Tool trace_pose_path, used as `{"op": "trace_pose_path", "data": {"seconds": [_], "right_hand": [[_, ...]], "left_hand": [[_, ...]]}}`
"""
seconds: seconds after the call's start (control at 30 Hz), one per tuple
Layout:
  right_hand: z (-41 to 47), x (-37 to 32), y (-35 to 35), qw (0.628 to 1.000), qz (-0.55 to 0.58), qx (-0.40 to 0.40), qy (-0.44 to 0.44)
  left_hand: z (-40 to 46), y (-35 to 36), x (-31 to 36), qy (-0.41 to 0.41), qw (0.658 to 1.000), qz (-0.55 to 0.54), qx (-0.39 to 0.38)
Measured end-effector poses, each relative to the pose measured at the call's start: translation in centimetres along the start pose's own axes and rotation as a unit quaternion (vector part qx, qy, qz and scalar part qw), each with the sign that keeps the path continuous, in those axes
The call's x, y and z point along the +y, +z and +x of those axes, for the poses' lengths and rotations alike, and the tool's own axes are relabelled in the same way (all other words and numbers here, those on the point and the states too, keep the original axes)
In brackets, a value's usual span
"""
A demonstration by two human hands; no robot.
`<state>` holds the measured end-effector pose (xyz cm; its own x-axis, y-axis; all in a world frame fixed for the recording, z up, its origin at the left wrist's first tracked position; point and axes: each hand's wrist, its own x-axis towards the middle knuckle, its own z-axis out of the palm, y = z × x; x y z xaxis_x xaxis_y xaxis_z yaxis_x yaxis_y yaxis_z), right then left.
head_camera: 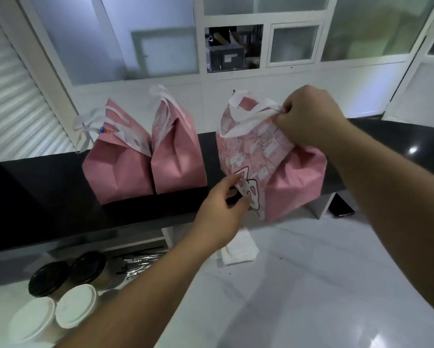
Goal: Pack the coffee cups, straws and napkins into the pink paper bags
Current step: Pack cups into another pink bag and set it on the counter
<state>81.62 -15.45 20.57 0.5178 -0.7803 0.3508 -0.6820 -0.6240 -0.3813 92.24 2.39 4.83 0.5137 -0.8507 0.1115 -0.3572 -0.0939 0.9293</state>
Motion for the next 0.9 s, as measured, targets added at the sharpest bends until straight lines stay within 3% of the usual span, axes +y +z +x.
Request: {"op": "trace_pose_path", "data": {"seconds": [0.27, 0.53, 0.9], "right_hand": [[7.5, -2.3, 8.1, 0.996, 0.063, 0.046, 0.043], [11.1, -3.7, 14.4, 0.990, 0.117, 0.023, 0.078], [10.6, -2.9, 13.0, 0.991, 0.118, -0.044, 0.054]], "left_hand": [[6.2, -0.8, -1.7, -0.051, 0.998, 0.035, 0.031], [9.0, -1.2, -4.1, -0.075, 0.992, 0.093, 0.039], [7.1, -0.9, -3.7, -0.090, 0.987, 0.130, 0.038]]}}
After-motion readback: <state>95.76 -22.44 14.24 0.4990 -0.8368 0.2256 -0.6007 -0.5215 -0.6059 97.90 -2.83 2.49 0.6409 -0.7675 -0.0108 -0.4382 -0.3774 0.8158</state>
